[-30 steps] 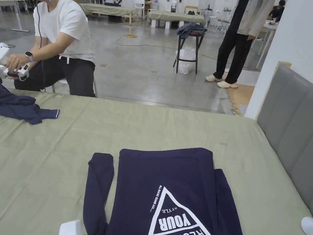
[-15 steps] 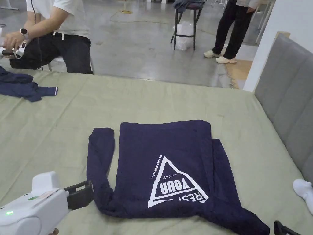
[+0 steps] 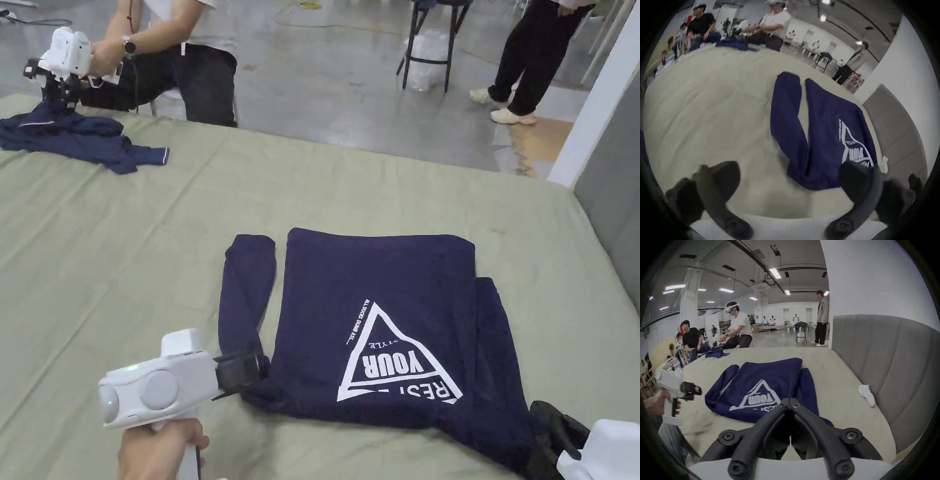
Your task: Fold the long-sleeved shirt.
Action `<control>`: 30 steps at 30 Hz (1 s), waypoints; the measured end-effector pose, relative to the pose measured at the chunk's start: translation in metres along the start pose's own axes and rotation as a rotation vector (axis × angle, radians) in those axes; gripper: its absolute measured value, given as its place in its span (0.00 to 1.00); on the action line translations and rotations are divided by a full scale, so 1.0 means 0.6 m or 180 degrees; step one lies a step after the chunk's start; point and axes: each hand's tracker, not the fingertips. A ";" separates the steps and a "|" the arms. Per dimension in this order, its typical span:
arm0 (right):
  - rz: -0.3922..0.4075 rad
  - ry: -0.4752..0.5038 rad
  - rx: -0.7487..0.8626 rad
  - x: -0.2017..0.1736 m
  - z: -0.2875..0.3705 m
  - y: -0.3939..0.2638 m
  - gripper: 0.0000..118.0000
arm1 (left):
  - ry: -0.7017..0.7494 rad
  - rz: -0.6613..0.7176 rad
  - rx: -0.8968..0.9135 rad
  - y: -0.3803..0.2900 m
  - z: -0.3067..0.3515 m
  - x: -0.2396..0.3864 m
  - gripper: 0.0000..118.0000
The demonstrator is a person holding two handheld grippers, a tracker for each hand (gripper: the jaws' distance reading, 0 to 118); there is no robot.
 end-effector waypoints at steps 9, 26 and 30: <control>0.0109 0.0358 -0.0337 -0.061 -0.106 0.009 0.00 | -0.0165 0.0315 -0.0059 0.002 -0.076 -0.029 0.08; 0.0632 0.1030 -0.1428 -0.414 -0.890 0.228 0.76 | -0.0097 -0.0197 0.0003 -0.009 -0.076 -0.012 0.08; 0.0514 0.1001 -0.1694 -0.450 -0.964 0.212 0.69 | -0.0120 -0.0186 -0.0018 -0.008 -0.082 -0.021 0.08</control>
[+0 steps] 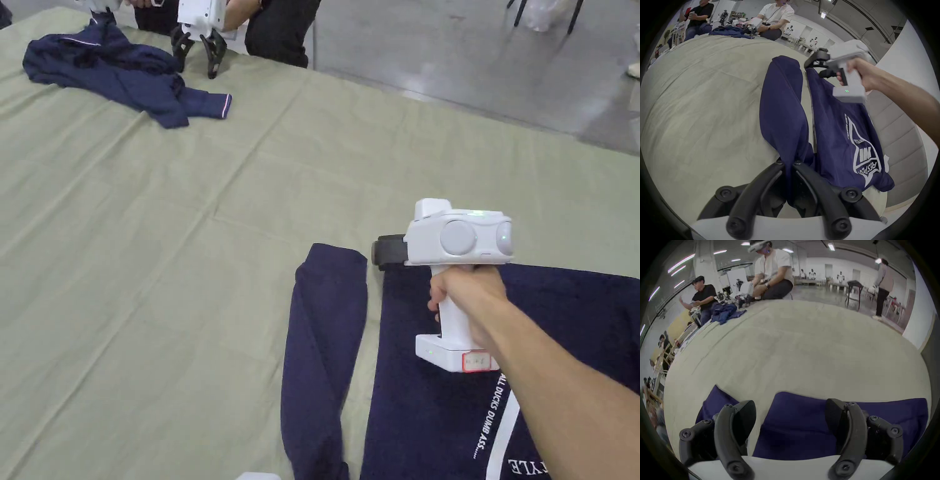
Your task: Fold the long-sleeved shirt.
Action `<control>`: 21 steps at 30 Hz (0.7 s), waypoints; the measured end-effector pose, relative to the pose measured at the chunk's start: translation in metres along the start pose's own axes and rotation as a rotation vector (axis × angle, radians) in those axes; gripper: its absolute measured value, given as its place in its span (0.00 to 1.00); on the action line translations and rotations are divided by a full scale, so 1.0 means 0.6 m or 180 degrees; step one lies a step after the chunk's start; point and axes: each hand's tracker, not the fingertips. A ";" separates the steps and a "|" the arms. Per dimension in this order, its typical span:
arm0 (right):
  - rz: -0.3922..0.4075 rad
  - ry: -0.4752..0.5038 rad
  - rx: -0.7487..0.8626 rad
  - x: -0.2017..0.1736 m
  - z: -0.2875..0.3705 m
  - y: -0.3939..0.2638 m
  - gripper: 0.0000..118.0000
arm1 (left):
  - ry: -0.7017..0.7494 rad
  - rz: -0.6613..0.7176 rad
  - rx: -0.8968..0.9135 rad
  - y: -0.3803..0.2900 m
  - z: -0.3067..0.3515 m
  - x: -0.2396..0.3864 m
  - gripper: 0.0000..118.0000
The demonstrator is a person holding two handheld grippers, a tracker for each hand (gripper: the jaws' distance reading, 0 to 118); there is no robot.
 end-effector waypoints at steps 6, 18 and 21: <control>0.0144 -0.0149 0.0212 0.012 0.081 -0.027 0.04 | -0.0120 0.0070 0.0037 0.000 0.009 -0.015 0.08; -0.0032 -0.0293 0.1568 0.124 0.640 -0.074 0.04 | -0.0520 -0.0086 0.1012 0.069 0.205 0.074 0.08; -0.0025 -0.0491 0.1882 0.153 0.796 -0.102 0.04 | -0.0604 -0.0308 0.1372 0.112 0.273 0.121 0.08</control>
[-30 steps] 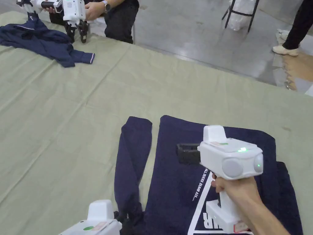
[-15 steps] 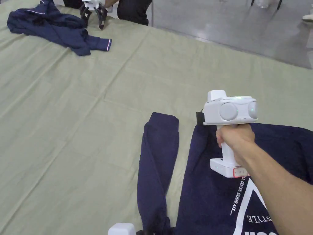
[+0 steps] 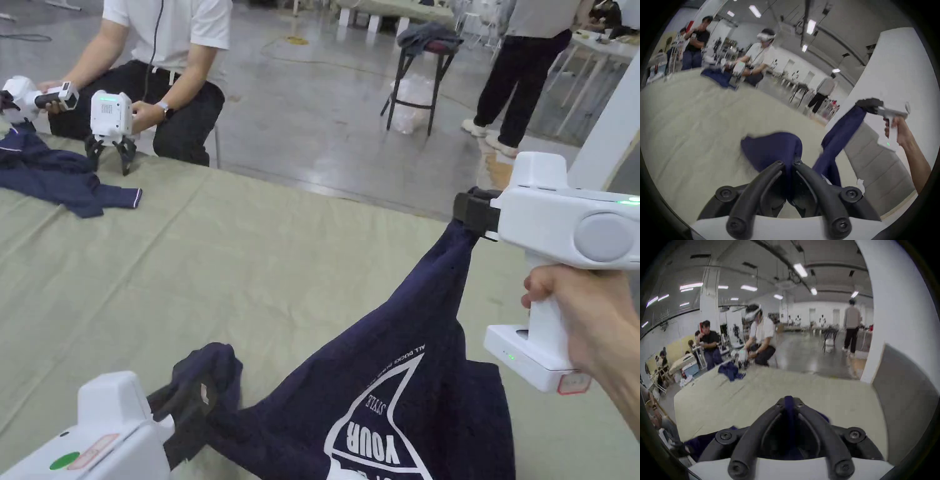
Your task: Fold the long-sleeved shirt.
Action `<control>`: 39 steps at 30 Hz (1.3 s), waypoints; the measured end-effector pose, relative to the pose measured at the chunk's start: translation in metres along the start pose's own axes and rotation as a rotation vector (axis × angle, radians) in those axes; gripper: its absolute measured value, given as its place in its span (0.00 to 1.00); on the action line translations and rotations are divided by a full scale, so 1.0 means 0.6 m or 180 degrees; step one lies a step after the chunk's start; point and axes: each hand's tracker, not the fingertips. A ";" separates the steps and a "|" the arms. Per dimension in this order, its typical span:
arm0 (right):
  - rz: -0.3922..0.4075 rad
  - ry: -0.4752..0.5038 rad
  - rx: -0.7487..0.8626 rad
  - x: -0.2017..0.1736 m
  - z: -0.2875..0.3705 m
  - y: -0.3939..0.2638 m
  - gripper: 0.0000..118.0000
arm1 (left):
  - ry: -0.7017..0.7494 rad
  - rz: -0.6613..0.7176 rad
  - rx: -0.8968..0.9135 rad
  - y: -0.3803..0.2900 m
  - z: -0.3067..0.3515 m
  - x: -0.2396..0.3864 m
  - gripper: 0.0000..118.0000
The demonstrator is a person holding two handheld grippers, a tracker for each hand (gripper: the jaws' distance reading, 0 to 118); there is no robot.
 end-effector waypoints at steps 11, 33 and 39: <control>-0.0194 -0.0267 0.0598 0.088 0.321 0.178 0.04 | -0.0338 -0.0909 0.1025 0.331 0.088 0.210 0.08; 0.0000 -0.0697 0.1407 0.032 0.446 0.493 0.04 | 0.0078 -0.1341 0.1645 0.790 0.130 0.445 0.08; -0.0038 -0.0750 0.1469 0.040 0.401 0.549 0.04 | 0.0324 -0.1615 0.1714 0.838 0.093 0.479 0.08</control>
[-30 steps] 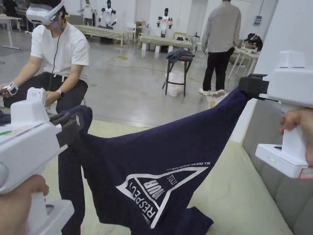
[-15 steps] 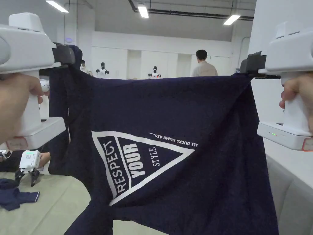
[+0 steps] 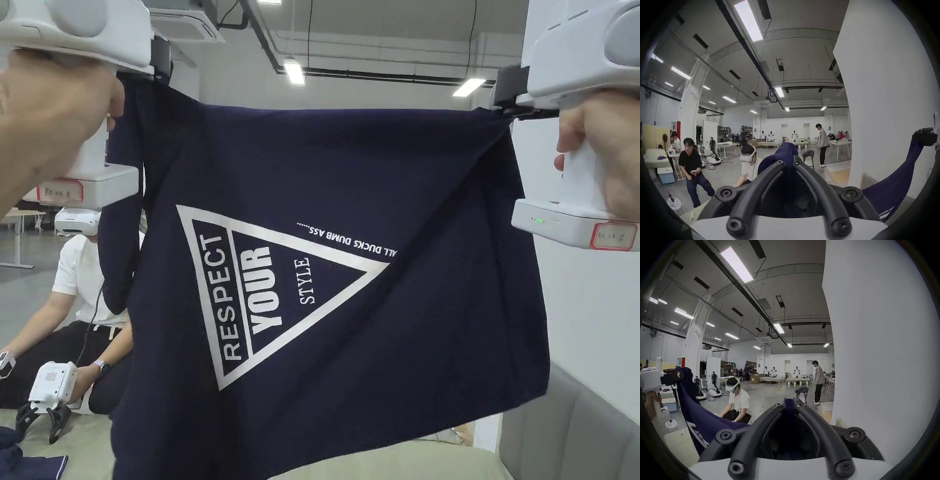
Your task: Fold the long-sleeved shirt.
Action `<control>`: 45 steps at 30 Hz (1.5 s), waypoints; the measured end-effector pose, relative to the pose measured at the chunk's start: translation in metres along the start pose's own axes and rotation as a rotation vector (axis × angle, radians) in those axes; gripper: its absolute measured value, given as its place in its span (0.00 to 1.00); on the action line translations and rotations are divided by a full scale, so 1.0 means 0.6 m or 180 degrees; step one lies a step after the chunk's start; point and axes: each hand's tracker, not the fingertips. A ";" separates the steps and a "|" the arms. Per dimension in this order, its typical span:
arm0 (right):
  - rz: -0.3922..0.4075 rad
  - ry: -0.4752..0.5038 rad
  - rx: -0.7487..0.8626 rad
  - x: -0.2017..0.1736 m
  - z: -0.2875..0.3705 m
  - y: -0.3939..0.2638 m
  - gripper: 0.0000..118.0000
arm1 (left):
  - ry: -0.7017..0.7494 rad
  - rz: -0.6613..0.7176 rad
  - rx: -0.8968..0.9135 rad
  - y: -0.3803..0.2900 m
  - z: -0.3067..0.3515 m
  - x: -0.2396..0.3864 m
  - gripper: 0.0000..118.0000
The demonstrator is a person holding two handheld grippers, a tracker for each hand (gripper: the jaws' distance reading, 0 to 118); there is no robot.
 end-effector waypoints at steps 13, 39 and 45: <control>0.0053 -0.0072 0.0282 0.008 -0.245 0.010 0.04 | 0.0293 0.0043 0.0132 0.010 -0.217 0.002 0.07; -0.0090 -0.0031 -0.0649 0.119 -0.233 -0.401 0.04 | -0.0303 -0.0062 -0.0820 -0.403 -0.199 0.062 0.07; -0.0260 -0.0015 -0.1076 0.150 -0.088 -0.580 0.04 | -0.0726 0.0010 -0.1281 -0.573 -0.059 0.048 0.07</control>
